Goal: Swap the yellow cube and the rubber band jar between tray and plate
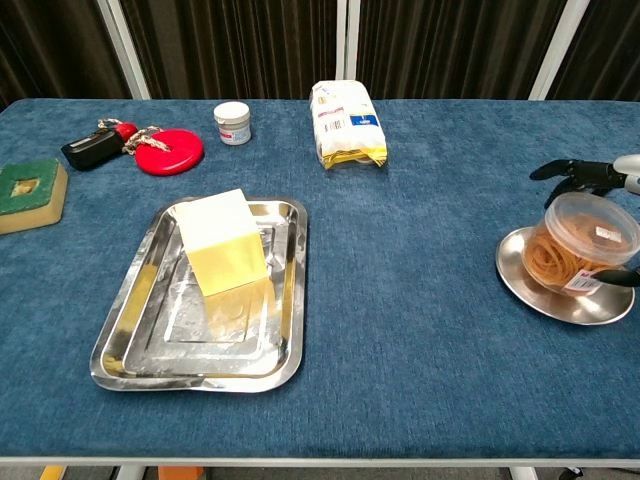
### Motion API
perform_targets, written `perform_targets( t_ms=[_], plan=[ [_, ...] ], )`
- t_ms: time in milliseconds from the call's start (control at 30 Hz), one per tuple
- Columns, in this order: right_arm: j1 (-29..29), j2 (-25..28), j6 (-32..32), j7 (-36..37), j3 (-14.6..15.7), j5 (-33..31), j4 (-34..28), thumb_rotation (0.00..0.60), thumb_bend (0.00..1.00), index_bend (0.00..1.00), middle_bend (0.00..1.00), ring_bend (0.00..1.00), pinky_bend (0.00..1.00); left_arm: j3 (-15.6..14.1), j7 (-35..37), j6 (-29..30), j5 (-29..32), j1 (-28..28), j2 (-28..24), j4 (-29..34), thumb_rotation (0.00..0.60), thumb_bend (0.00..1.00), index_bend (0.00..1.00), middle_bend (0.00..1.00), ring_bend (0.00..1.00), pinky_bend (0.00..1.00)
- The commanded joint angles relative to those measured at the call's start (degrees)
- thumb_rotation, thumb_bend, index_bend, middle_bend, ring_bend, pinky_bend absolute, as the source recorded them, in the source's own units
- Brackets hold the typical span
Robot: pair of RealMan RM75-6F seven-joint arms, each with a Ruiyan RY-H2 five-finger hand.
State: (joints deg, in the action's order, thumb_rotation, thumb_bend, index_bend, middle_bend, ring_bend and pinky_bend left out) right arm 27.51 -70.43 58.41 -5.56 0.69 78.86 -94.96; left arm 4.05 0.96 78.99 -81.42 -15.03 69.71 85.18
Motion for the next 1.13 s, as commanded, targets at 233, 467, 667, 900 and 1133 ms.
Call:
perform_targets(
  t_ms=[233, 467, 667, 900, 1133],
  plan=[
    [-4.24, 5.51, 7.0, 6.34, 0.65, 4.4, -3.49, 0.6, 0.04, 0.0, 0.0, 0.0, 0.0, -1.07, -2.22, 3.39, -0.34, 3.26, -2.65, 4.48, 0.6, 0.03, 0.11, 0.06, 0.01, 0.19],
    [-15.19, 7.87, 24.5, 3.14, 0.73, 4.32, -0.42, 0.6, 0.04, 0.0, 0.0, 0.0, 0.0, -3.76, -6.17, 11.65, -2.49, 9.74, -6.72, 10.67, 0.6, 0.03, 0.11, 0.06, 0.01, 0.19],
    [-21.21, 5.46, 31.97, 5.85, 1.05, 5.04, 4.84, 0.6, 0.03, 0.0, 0.0, 0.0, 0.0, -5.79, -6.76, 16.07, -4.77, 13.92, -6.1, 9.04, 0.6, 0.03, 0.11, 0.06, 0.01, 0.18],
    [-21.9, 2.89, 31.32, 4.53, 0.93, 6.59, 7.59, 0.6, 0.03, 0.0, 0.0, 0.0, 0.0, -5.42, -5.35, 13.73, -4.57, 13.67, -5.53, 6.93, 0.6, 0.03, 0.11, 0.06, 0.01, 0.18],
    [-21.93, 1.45, 29.87, 3.85, 0.15, 6.78, 8.34, 0.6, 0.03, 0.0, 0.0, 0.0, 0.0, -4.67, -4.44, 12.01, -4.59, 13.1, -5.4, 6.34, 0.6, 0.03, 0.11, 0.06, 0.01, 0.18]
  ],
)
